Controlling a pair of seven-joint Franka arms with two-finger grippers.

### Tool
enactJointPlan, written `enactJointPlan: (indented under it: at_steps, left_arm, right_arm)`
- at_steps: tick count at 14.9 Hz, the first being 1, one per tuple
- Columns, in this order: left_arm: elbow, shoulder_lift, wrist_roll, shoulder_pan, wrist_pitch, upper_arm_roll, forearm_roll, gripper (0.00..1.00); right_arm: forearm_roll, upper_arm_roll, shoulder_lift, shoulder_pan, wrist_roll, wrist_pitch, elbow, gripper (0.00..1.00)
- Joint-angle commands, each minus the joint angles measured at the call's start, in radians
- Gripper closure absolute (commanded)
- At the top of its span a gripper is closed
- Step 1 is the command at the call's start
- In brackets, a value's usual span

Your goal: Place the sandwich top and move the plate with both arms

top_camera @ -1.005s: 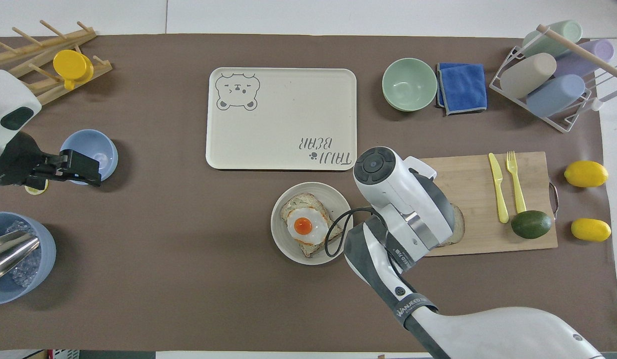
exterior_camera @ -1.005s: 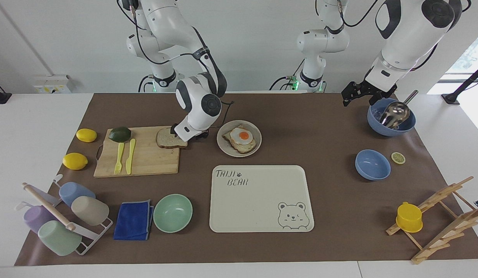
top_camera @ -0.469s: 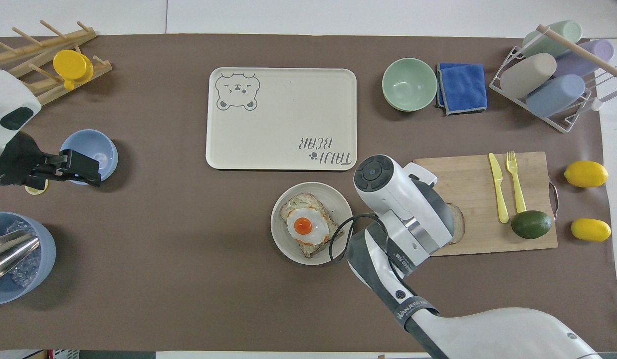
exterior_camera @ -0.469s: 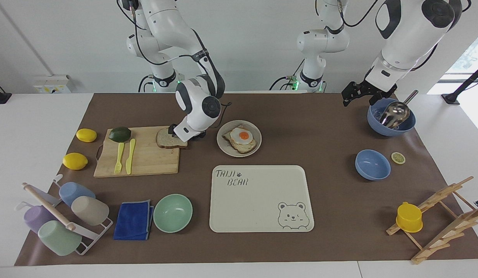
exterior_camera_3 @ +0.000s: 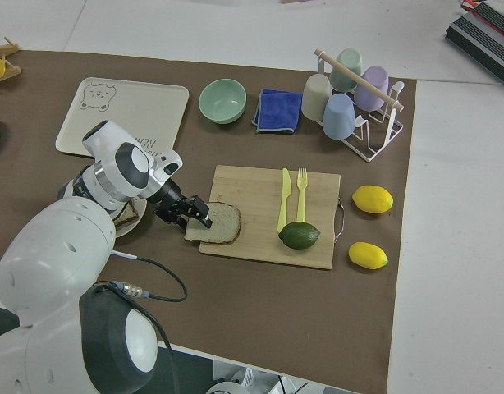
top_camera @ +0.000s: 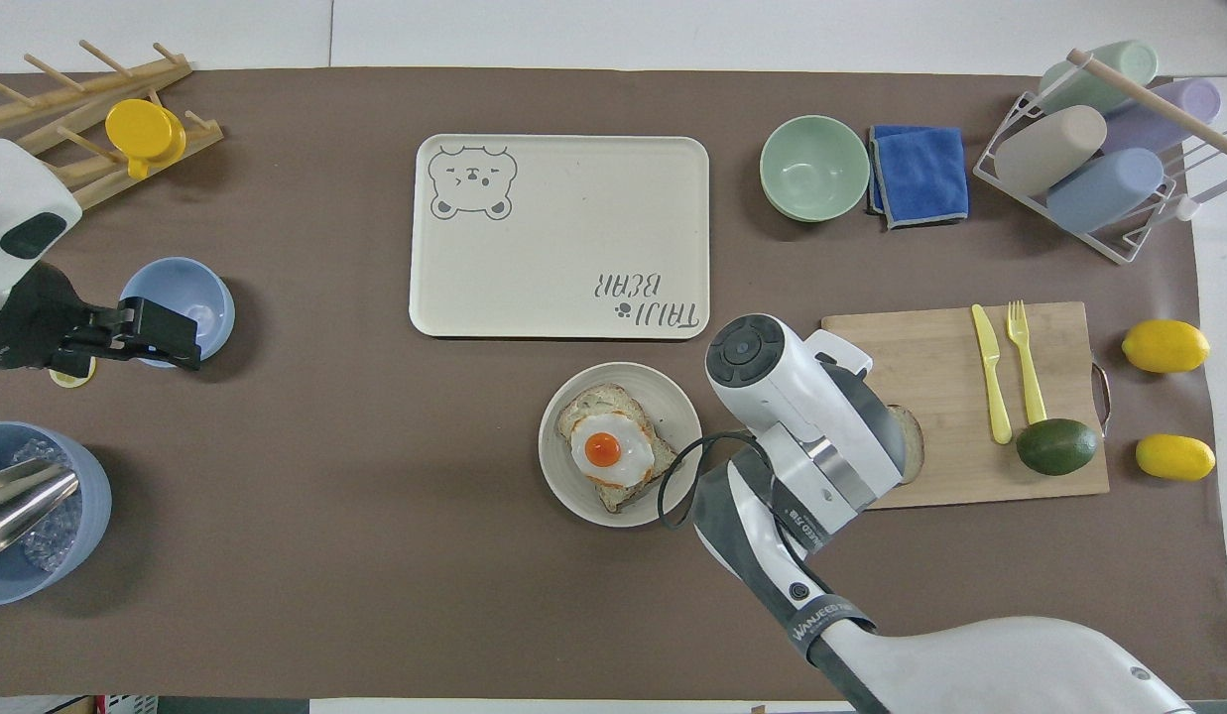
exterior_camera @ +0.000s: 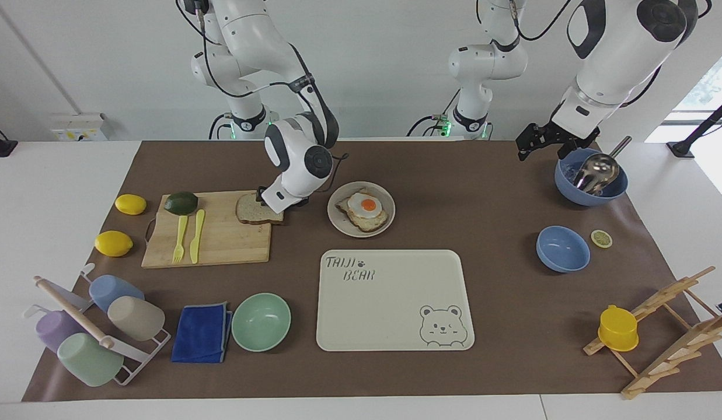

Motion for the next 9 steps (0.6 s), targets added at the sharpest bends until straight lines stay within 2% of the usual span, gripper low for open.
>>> enactJointPlan:
  at_steps: [1, 2, 5, 9]
  left_arm:
    - [-0.024, -0.023, 0.004, 0.014, 0.017, -0.004, -0.012, 0.0]
    - [-0.024, -0.023, 0.004, 0.014, 0.016, -0.004, -0.012, 0.0]
    - [-0.022, -0.022, 0.004, 0.014, 0.016, -0.004, -0.012, 0.0]
    - [-0.022, -0.022, 0.002, 0.014, 0.016, -0.004, -0.012, 0.0]
  right_arm:
    - [-0.022, 0.006, -0.03, -0.001, 0.003, 0.002, -0.034, 0.76]
    - [-0.022, 0.006, -0.03, 0.0, 0.003, 0.002, -0.031, 0.99]
    - [-0.022, 0.006, -0.023, 0.034, 0.003, -0.028, 0.014, 1.0]
    - [-0.006, 0.058, -0.013, 0.095, -0.019, -0.153, 0.23, 1.0]
